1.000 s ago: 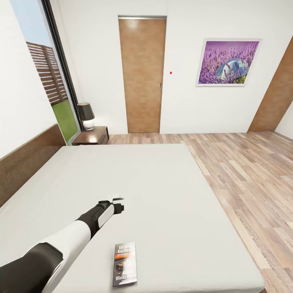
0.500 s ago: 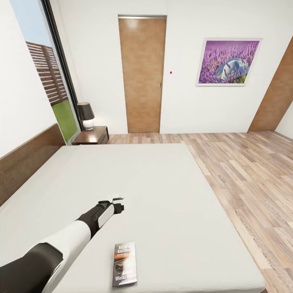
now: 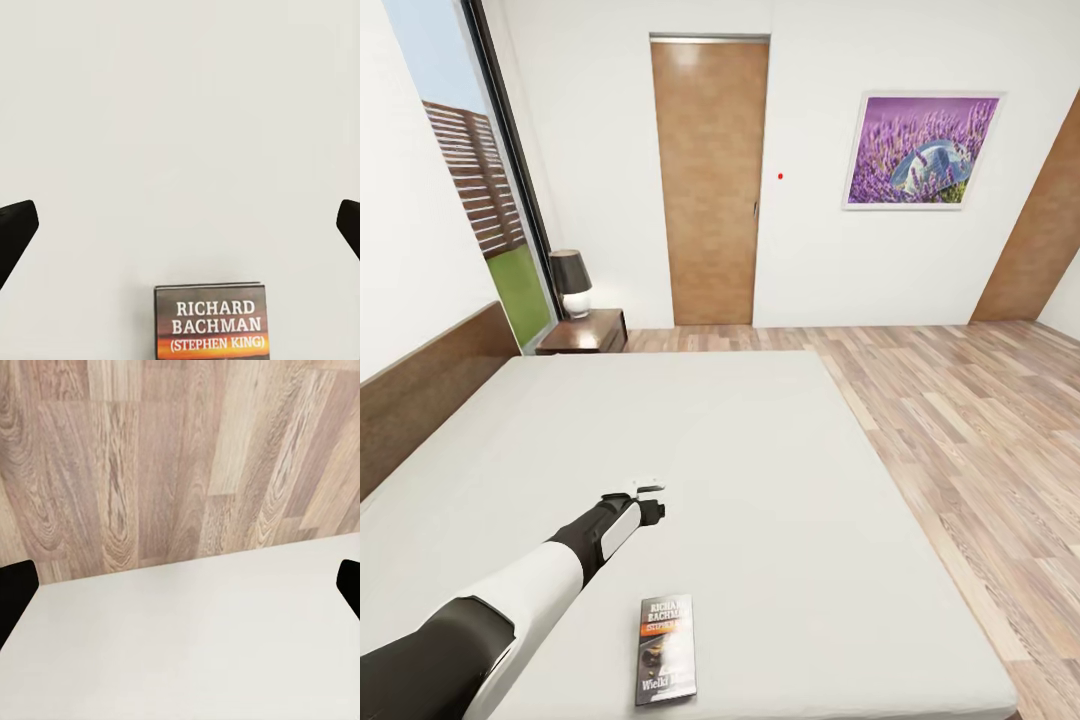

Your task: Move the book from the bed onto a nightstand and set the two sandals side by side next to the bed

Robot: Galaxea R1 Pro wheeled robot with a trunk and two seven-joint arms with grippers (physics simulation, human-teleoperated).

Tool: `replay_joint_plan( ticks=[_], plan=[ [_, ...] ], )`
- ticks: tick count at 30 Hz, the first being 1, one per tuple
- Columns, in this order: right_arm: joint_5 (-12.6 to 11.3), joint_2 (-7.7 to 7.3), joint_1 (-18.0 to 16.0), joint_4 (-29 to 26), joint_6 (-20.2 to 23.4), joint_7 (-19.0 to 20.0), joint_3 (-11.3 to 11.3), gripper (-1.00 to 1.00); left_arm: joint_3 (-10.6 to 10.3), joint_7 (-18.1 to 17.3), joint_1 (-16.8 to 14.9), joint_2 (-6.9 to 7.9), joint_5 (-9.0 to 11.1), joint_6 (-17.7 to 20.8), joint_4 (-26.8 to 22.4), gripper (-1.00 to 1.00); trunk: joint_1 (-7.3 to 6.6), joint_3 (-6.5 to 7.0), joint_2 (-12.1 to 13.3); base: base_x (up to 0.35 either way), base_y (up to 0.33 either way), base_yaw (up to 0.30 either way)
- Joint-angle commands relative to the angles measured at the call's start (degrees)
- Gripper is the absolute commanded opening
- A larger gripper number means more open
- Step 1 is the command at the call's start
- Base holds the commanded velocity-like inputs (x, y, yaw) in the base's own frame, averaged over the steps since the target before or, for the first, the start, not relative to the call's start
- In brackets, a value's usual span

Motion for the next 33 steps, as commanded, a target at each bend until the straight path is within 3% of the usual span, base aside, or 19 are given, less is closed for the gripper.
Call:
replay_joint_plan(
  ticks=[1, 33],
  plan=[
    [0.60, -0.01, -0.03, 0.13, -0.34, -0.19, -0.49, 1.00, -0.47, 0.43, -0.02, 0.04, 0.58, 0.24, -0.11, 1.00, 0.24, -0.24, -0.46, 0.000, 0.000, 0.000],
    [0.60, 0.24, -0.03, 0.13, -0.34, -0.21, -0.44, 1.00, -0.32, 0.18, -0.07, -0.05, 0.52, 0.81, -0.02, 1.00, 7.26, -5.98, -13.30, 0.000, 0.000, 0.000]
  ],
)
